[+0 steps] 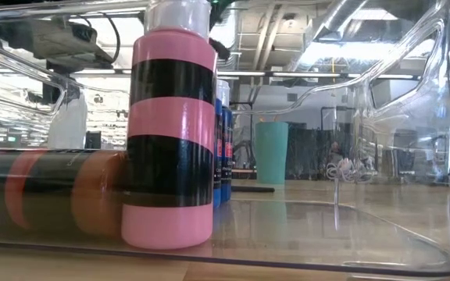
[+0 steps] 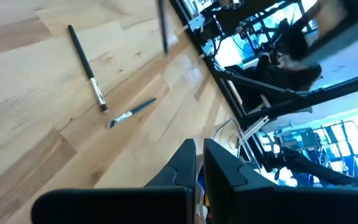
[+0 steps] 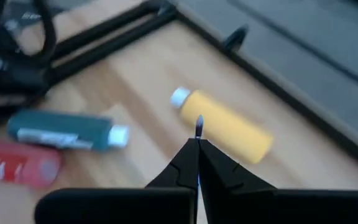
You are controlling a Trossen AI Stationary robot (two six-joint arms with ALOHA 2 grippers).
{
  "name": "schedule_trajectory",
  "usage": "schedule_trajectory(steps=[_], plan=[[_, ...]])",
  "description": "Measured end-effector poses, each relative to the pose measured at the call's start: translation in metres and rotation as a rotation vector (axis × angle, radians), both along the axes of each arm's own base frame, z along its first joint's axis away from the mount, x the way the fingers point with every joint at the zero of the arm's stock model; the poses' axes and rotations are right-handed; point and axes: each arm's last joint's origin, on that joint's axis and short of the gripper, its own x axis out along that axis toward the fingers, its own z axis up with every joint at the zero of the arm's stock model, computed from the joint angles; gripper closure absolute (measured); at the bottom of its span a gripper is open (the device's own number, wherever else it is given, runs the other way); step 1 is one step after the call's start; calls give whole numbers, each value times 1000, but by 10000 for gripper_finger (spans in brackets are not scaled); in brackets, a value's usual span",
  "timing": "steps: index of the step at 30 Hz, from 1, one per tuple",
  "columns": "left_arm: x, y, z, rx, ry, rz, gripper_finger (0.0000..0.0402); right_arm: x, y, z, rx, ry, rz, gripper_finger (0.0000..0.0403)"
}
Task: Pick & Place Paint Supplies
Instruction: Put the silver paint brush into the green cup
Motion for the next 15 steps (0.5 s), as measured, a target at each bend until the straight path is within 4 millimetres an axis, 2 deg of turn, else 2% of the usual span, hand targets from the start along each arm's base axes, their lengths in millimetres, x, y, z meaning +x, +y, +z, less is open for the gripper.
schedule_trajectory(steps=[6, 15], plan=[[0, 0, 0, 3, 0, 8, 400, -22, -13, 37, -104, -31, -67, 402], [0, 1, 0, 10, 0, 28, 400, -45, -29, 47, -187, -23, -146, 402]])
